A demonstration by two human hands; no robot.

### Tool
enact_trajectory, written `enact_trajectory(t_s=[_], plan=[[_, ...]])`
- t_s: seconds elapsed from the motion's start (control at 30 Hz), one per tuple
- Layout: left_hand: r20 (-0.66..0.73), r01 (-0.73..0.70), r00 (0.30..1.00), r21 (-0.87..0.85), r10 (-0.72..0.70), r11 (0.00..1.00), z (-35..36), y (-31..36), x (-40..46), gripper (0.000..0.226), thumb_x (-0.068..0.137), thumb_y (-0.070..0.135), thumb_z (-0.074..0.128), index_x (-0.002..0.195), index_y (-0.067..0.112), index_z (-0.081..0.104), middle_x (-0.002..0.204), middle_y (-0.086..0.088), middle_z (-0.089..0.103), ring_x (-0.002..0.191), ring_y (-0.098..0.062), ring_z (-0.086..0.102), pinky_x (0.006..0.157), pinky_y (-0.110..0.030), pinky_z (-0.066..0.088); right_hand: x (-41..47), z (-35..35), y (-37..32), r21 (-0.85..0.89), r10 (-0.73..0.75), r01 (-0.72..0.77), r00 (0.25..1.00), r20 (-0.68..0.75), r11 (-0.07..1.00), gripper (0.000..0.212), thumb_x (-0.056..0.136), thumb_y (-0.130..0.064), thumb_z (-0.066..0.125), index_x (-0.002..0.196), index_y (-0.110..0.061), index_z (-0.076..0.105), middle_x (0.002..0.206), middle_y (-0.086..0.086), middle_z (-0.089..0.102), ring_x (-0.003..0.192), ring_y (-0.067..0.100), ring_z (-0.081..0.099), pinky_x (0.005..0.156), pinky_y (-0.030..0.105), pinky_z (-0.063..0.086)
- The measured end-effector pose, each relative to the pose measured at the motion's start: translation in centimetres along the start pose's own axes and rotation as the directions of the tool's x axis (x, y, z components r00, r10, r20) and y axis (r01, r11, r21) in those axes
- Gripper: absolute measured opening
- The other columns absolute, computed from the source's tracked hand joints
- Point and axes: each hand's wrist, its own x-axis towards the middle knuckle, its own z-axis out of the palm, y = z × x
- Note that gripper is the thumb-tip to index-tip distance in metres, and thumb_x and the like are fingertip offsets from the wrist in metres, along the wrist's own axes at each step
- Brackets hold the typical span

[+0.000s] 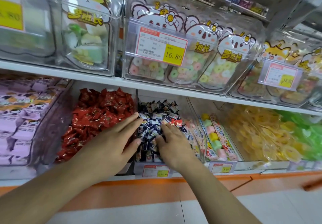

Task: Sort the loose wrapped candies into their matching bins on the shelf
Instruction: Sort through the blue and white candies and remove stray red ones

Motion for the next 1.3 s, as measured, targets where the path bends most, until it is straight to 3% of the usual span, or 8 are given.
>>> enact_trajectory(t_s=[0.2, 0.27, 0.37, 0.43, 0.53, 0.63, 0.93, 1.3], plan=[[-0.016, -0.002, 1.000, 0.006, 0.003, 1.000, 0.1, 0.2, 0.1, 0.065, 0.103, 0.057, 0.031, 0.161, 0.049, 0.003, 0.160, 0.040, -0.014, 0.150, 0.012, -0.002, 0.115, -0.012, 0.006, -0.6, 0.0, -1.5, 0.150, -0.151, 0.139, 0.986, 0.068, 0.979, 0.058, 0.109, -0.038, 0.042, 0.163, -0.027, 0.025, 0.170, -0.009, 0.018, 0.158, 0.009, 0.007, 0.125, 0.026, 0.004], [-0.007, 0.003, 1.000, 0.003, -0.003, 1.000, 0.1, 0.2, 0.1, 0.065, 0.103, 0.058, 0.031, 0.160, 0.050, 0.000, 0.159, 0.041, -0.015, 0.149, 0.014, -0.003, 0.117, -0.013, 0.007, -0.7, -0.9, -1.4, 0.298, -0.129, 0.110, 0.991, 0.045, 0.948, 0.051, 0.108, -0.036, 0.047, 0.157, -0.033, 0.038, 0.164, -0.011, 0.033, 0.152, 0.011, 0.028, 0.125, 0.031, 0.023], [0.009, 0.005, 1.000, 0.009, -0.005, 1.000, -0.1, 0.2, 0.0, 0.066, 0.103, 0.059, 0.028, 0.160, 0.050, -0.003, 0.158, 0.042, -0.019, 0.149, 0.014, -0.005, 0.121, -0.017, 0.008, 0.1, -2.4, -0.3, 0.463, 0.038, 0.019, 0.993, -0.113, 0.886, 0.043, 0.102, -0.016, 0.049, 0.142, -0.032, 0.058, 0.136, -0.004, 0.062, 0.092, 0.013, 0.069, 0.073, 0.031, 0.058], [0.005, 0.002, 1.000, 0.020, -0.002, 1.000, -0.2, 0.2, 0.0, 0.066, 0.103, 0.060, 0.027, 0.160, 0.048, -0.004, 0.159, 0.041, -0.020, 0.150, 0.012, -0.005, 0.119, -0.017, 0.007, 1.2, -2.8, 0.8, 0.320, 0.090, -0.014, 0.970, -0.226, 0.947, 0.048, 0.098, -0.005, 0.048, 0.137, -0.027, 0.063, 0.129, 0.001, 0.068, 0.087, 0.018, 0.072, 0.071, 0.035, 0.061], [0.000, 0.004, 1.000, 0.017, -0.004, 1.000, -0.3, 0.3, 0.0, 0.066, 0.103, 0.059, 0.029, 0.161, 0.047, -0.002, 0.160, 0.039, -0.018, 0.151, 0.012, -0.005, 0.118, -0.015, 0.005, 2.6, -2.2, 1.8, 0.097, 0.095, -0.077, 0.976, -0.196, 0.992, 0.042, 0.098, -0.011, 0.058, 0.138, -0.020, 0.062, 0.133, 0.006, 0.066, 0.119, 0.028, 0.063, 0.105, 0.040, 0.051], [0.002, -0.001, 1.000, 0.017, 0.001, 1.000, -0.4, 0.2, -0.1, 0.066, 0.103, 0.059, 0.030, 0.161, 0.047, 0.000, 0.161, 0.038, -0.016, 0.150, 0.013, -0.006, 0.115, -0.013, 0.000, 3.2, -1.5, 2.0, 0.078, 0.110, -0.102, 0.987, -0.114, 0.992, 0.047, 0.099, -0.023, 0.063, 0.145, -0.019, 0.056, 0.138, 0.007, 0.061, 0.127, 0.028, 0.056, 0.111, 0.040, 0.045], [-0.001, 0.008, 1.000, -0.001, -0.008, 1.000, -0.3, 0.4, 0.0, 0.066, 0.103, 0.057, 0.032, 0.161, 0.047, 0.002, 0.160, 0.040, -0.016, 0.150, 0.012, -0.003, 0.113, -0.011, 0.002, 3.5, -1.5, 2.7, 0.213, 0.109, -0.082, 0.987, -0.119, 0.974, 0.052, 0.095, -0.020, 0.072, 0.146, -0.018, 0.058, 0.138, 0.005, 0.065, 0.114, 0.018, 0.066, 0.095, 0.024, 0.047], [0.001, 0.029, 1.000, -0.014, -0.029, 0.999, -0.4, 0.9, -0.2, 0.065, 0.103, 0.057, 0.031, 0.161, 0.048, 0.002, 0.159, 0.041, -0.017, 0.153, 0.006, 0.004, 0.120, -0.020, 0.015, 3.2, -1.2, 2.8, 0.272, 0.157, -0.103, 0.970, -0.184, 0.957, 0.021, 0.094, -0.010, 0.070, 0.081, -0.027, 0.069, 0.083, -0.013, 0.068, 0.071, 0.005, 0.064, 0.054, 0.018, 0.046]])
